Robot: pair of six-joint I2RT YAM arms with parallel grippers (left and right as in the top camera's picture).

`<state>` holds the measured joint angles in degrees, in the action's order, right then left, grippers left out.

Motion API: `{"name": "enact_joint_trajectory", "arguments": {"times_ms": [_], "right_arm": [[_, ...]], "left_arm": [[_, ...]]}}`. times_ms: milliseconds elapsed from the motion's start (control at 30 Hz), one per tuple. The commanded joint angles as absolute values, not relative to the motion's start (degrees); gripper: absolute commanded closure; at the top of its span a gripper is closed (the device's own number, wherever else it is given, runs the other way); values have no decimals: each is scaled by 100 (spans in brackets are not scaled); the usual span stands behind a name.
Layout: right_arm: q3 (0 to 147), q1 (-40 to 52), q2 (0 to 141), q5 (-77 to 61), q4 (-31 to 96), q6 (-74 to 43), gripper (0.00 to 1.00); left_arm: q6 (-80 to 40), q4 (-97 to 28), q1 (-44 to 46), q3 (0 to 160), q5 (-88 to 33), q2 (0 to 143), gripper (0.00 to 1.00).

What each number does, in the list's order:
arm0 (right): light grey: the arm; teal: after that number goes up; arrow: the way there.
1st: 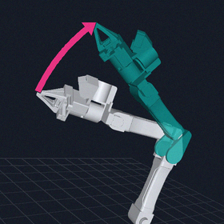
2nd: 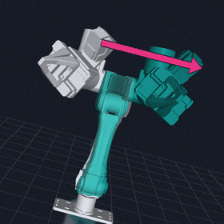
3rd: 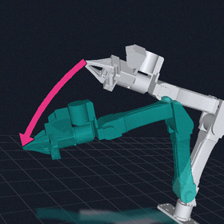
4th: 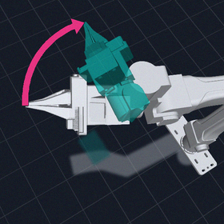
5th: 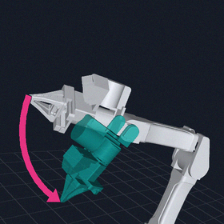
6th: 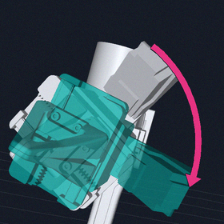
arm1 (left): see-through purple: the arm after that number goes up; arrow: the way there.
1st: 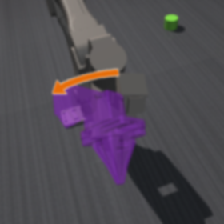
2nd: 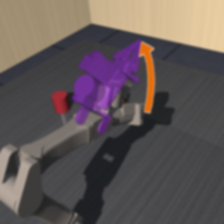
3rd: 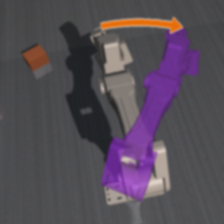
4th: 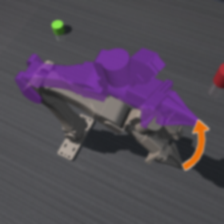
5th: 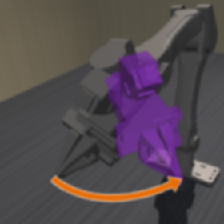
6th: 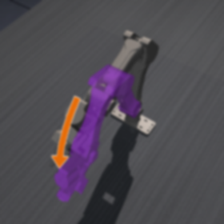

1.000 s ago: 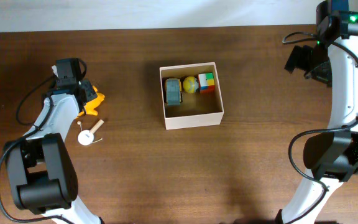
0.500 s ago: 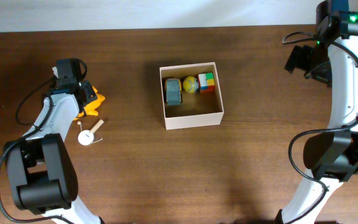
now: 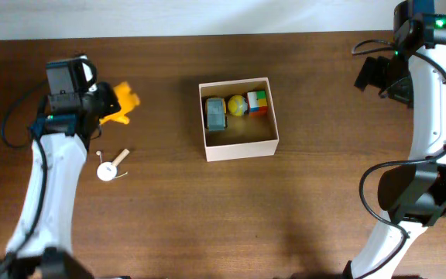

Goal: Pack container
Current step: 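Carry the orange toy over the box with the left gripper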

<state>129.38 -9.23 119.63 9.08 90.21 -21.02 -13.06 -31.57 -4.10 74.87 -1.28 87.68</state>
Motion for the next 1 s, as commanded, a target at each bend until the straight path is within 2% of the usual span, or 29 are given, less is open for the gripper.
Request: {"name": "enact_joint_trajectory", "arguments": {"times_ms": [0,200,400,967], "right_arm": [[13030,-939,11802,923,9021,-2171,1],[13030,-939,11802,923,9021,-2171,1],[13030,-939,11802,923,9021,-2171,1],[13030,-939,11802,923,9021,-2171,1]], "left_arm": [[-1188,-3332,86,7585,-694,8399,98],[-1188,-3343,1153,7585,-705,8401,98],[-1194,-2816,1933,7585,-510,8707,98],[-1734,-1621,2692,7585,-513,10077,98]]}}
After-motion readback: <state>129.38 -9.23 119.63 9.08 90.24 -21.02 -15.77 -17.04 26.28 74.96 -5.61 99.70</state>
